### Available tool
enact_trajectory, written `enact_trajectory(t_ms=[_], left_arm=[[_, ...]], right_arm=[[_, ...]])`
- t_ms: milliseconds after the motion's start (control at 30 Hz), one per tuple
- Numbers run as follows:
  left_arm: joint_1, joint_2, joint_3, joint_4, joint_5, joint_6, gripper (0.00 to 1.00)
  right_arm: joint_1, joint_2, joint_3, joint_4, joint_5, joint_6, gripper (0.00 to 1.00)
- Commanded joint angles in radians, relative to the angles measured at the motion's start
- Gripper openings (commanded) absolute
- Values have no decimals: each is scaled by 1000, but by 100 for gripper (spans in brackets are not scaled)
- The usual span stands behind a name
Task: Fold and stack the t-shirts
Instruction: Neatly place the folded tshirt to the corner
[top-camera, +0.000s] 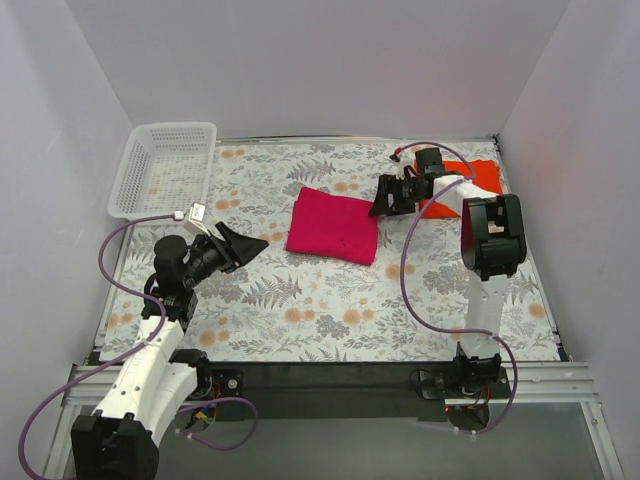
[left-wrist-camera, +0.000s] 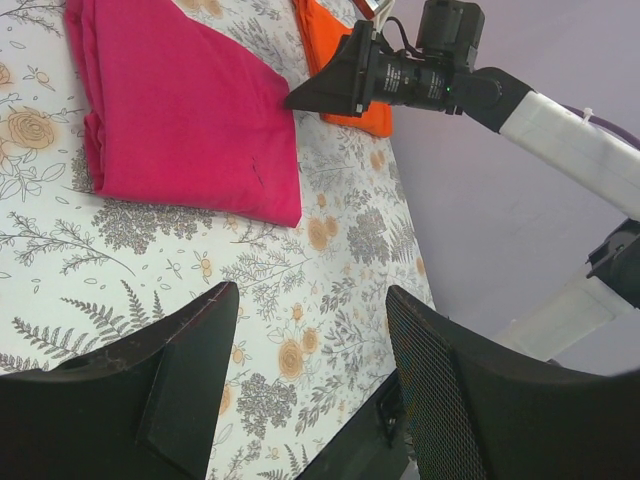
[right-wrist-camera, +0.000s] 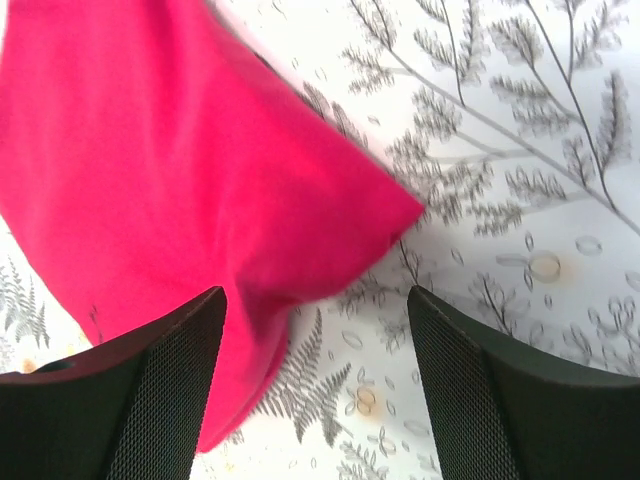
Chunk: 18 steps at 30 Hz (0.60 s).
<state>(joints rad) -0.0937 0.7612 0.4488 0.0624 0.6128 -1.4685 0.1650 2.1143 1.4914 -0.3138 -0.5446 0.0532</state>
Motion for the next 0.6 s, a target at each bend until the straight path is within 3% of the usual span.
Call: enact_trajectory(t_ms=[0, 567], left_arm=[[6, -16, -7, 13, 8, 2, 57], [6, -20, -27, 25, 7, -6, 57]], right_arm=[[10, 78, 44, -42, -60, 22, 68], [140, 127, -26, -44, -41, 45, 70]])
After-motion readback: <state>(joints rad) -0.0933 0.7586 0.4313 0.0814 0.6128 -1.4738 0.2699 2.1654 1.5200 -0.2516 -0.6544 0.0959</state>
